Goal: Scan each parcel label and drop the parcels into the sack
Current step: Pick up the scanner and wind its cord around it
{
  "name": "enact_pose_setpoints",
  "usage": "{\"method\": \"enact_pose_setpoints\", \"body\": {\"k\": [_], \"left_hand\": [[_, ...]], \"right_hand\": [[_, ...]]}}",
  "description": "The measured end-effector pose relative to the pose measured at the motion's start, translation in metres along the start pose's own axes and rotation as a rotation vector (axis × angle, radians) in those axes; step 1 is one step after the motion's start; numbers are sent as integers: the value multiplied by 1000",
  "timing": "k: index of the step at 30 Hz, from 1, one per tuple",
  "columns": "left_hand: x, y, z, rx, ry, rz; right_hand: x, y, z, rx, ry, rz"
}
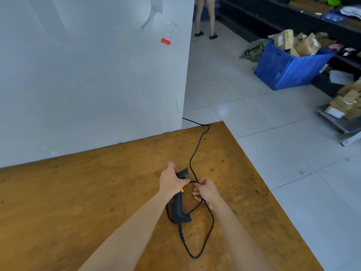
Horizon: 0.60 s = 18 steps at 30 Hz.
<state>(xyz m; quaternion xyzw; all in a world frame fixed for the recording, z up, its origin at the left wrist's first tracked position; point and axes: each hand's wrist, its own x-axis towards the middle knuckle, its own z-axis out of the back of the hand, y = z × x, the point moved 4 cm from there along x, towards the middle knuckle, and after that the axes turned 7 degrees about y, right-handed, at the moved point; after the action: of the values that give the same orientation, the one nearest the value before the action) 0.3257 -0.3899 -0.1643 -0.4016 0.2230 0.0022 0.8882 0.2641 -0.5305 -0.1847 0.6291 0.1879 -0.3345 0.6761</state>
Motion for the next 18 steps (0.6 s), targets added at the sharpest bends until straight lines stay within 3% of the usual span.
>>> {"method": "enact_pose_setpoints", "body": {"k": [5, 10, 14, 18], "left_hand": [[-1, 12, -4, -56, -68, -24], [-13, 23, -3, -173, -16, -45], [-35, 51, -2, -139, -48, 123], [-50, 73, -3, -90, 113, 248]], "right_hand": [[6, -2, -2, -46, -83, 19], [3, -1, -4, -283, -209, 106], [-5, 1, -9, -361, -292, 152], [-17, 2, -18, -370, -327, 207]]}}
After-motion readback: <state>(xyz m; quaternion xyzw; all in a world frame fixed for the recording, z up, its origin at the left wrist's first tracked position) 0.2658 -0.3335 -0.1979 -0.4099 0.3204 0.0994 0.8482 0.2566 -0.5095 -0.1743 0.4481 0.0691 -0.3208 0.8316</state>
